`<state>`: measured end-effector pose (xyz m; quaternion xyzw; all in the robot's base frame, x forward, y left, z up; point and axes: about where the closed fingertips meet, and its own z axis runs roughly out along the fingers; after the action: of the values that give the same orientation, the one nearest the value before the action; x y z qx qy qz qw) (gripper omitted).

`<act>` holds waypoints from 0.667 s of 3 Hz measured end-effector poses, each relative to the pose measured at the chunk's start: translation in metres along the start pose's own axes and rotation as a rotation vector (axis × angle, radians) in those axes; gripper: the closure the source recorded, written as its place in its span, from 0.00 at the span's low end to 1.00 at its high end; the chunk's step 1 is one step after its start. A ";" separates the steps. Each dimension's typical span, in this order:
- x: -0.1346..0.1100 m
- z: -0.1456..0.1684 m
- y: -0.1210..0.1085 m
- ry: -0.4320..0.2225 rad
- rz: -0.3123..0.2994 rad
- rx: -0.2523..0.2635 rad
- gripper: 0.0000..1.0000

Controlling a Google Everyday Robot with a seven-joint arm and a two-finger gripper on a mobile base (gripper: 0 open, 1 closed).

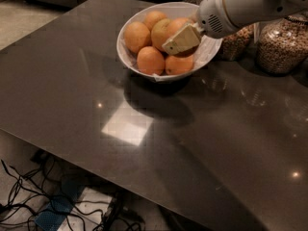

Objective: Pick orange from white bowl

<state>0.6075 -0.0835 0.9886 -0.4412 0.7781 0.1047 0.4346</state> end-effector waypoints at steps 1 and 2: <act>0.004 -0.007 -0.012 -0.025 -0.101 -0.068 1.00; 0.000 -0.009 -0.012 -0.028 -0.143 -0.071 1.00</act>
Offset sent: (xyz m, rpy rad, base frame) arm 0.0042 -0.0119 0.0038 -0.0199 -0.0258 0.1042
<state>0.6114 -0.0954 0.9961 -0.5091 0.7343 0.1073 0.4360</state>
